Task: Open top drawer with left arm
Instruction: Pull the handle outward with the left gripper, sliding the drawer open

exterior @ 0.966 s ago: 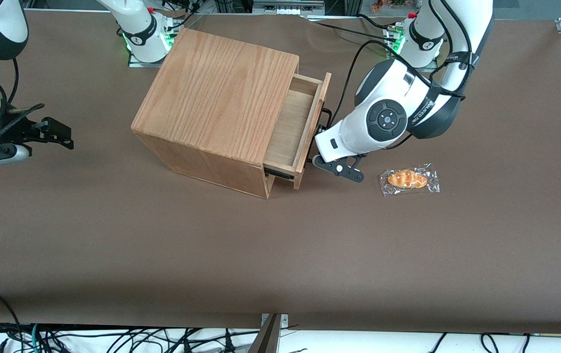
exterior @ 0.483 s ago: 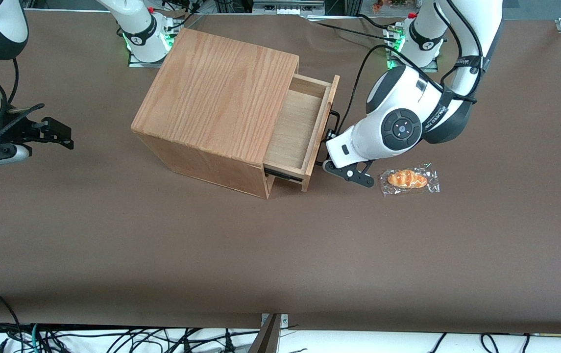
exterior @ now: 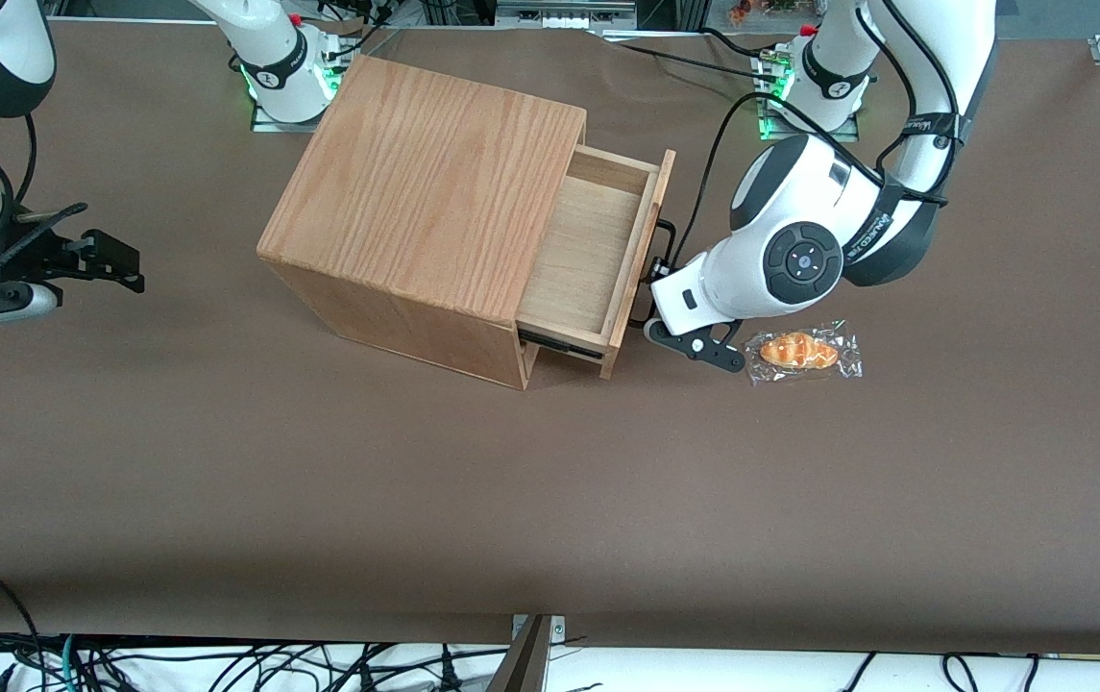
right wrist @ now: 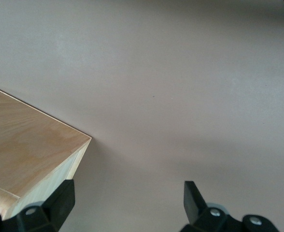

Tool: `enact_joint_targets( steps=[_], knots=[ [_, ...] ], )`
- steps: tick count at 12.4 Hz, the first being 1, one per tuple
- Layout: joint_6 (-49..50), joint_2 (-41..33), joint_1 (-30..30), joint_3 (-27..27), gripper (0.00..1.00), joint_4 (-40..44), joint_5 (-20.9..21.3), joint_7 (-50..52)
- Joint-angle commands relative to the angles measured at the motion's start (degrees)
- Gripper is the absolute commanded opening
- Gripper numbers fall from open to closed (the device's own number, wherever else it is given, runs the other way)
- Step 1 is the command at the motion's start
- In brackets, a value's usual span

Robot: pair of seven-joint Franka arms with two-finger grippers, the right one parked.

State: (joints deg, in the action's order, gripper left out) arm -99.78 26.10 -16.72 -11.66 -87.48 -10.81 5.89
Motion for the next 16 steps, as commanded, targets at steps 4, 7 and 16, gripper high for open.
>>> enact_joint_targets(
  steps=[4, 7, 16],
  knots=[
    [-0.9, 0.8, 1.9, 0.9, 0.79, -1.2, 1.5, -2.3],
    [-0.5, 0.5, 2.7, 0.9, 0.80, -1.1, 1.5, -3.2],
    [4.8, -2.1, 2.7, 0.7, 0.82, -0.4, 0.9, -2.6]
  ],
)
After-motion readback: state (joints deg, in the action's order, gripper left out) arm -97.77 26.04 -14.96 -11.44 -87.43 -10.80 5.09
